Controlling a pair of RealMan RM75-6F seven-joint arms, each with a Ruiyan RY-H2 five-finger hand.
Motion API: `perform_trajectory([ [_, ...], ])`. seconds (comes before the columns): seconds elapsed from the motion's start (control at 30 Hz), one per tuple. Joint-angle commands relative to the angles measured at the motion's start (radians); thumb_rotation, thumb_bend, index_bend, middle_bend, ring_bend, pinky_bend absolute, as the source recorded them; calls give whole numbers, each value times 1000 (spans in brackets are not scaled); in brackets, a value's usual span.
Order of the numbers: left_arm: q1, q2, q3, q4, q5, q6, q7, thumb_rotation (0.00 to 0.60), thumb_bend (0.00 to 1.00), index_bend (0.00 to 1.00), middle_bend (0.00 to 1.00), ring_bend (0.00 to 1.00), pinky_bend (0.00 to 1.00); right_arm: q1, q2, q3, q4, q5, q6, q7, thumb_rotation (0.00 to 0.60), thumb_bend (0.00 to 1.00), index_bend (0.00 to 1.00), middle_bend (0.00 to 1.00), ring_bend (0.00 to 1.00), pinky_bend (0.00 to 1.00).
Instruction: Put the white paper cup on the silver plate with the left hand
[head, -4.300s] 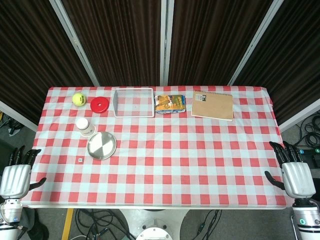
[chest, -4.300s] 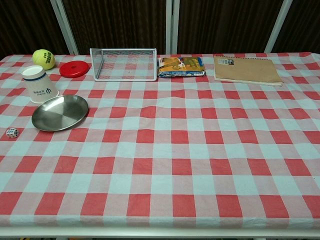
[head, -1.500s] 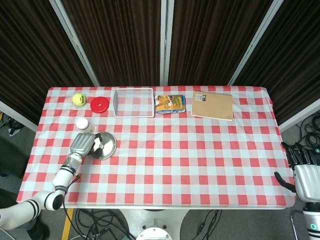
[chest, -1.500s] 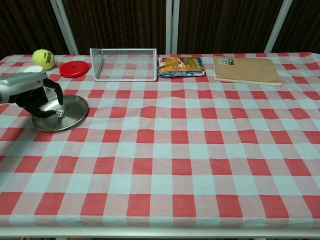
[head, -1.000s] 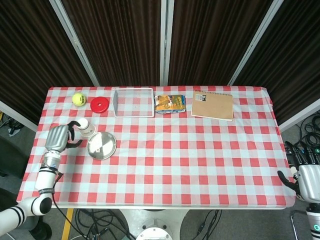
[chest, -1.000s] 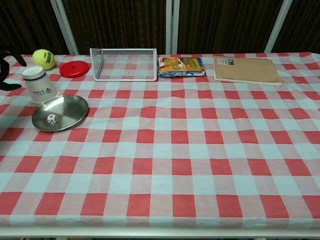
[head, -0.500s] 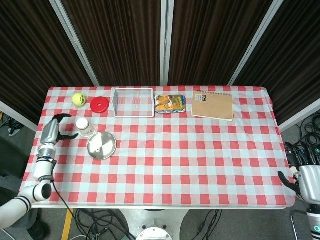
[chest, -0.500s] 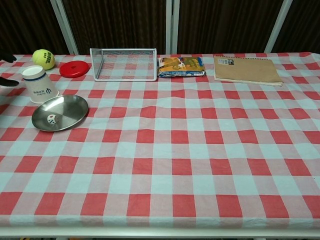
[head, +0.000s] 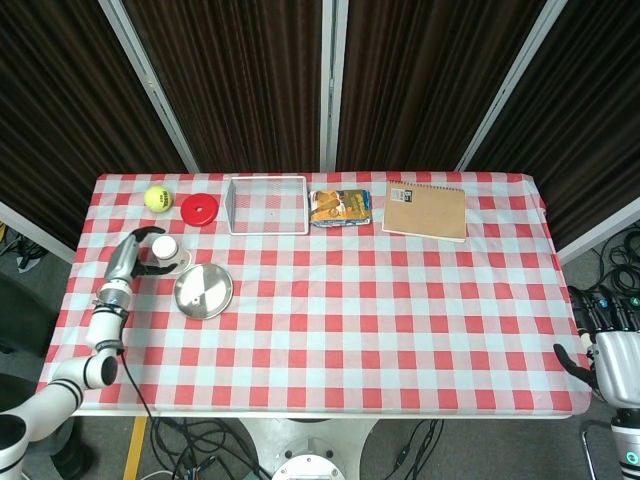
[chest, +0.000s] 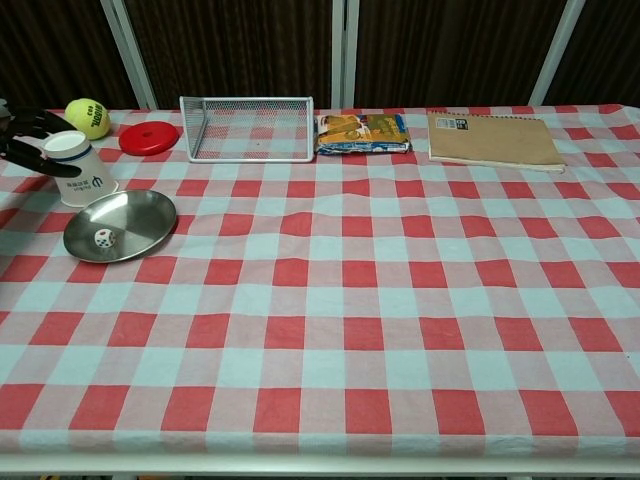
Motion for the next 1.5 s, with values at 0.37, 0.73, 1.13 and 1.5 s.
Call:
perform_trajectory([
  [0.37,10,15,-13,-10,30,50,-83,600,313,521,401,196,178,14,-3,1,8,-2,-23,9,600,162,131,221,73,166],
  [0.73,96,215,92,-409,202,252,-11,600,312,520,401,196,179,25,-7,0,15,-11,-34,18,600,162,133,221,73,166],
  [1.13,111,164,172,-424,224,284,136,600,310,520,401,196,175,26,-3,-2,7,-15,-31,8,600,162,135,221,73,166],
  [1.5,104,97,174,-313,201,276,135,600,310,520,401,196,166,22,-6,-4,4,-12,-28,4,600,162,136,222,73,166],
])
